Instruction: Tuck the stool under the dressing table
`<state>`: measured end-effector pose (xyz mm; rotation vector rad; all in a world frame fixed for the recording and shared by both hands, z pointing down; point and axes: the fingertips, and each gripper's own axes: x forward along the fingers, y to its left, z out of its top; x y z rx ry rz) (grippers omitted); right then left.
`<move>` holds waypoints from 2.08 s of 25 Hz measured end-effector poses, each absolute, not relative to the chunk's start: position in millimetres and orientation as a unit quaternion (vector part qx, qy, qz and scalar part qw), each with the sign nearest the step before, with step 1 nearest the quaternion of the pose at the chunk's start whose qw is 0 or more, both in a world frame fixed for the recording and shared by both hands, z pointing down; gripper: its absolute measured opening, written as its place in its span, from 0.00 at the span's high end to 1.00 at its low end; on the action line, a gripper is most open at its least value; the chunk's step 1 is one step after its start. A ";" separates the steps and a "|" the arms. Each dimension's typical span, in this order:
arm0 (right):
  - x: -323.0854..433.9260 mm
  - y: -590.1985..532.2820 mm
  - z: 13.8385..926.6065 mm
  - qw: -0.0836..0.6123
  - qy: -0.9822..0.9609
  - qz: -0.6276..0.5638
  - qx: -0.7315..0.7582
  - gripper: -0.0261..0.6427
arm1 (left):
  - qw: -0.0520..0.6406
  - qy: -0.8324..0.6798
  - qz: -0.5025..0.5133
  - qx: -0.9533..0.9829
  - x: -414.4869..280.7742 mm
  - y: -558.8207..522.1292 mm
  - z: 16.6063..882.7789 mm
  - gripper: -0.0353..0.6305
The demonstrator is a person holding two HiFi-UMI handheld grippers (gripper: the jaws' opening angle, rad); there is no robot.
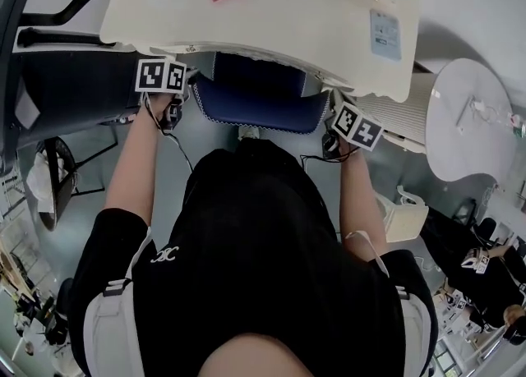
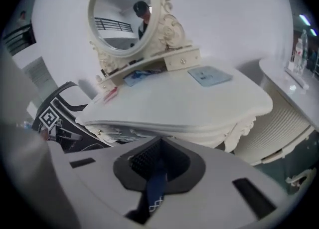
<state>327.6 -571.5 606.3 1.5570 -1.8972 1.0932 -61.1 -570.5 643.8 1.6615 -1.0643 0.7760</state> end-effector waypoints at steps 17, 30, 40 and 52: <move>193.3 -580.1 378.2 0.084 -0.780 0.110 0.610 0.95 | 0.237 -0.512 0.178 0.806 -9.8 -583.5 419.8 0.94; 177.1 -566.9 301.7 0.034 -0.767 0.043 0.639 0.95 | 0.161 -0.491 0.113 0.849 18.7 -585.5 334.8 0.94; 179.9 -568.4 297.4 0.022 -0.772 0.041 0.634 0.95 | 0.152 -0.504 0.109 0.843 18.7 -584.4 328.7 0.94; 183.8 -568.8 309.1 0.028 -0.777 0.059 0.626 0.95 | 0.156 -0.505 0.113 0.841 27.0 -582.9 334.5 0.94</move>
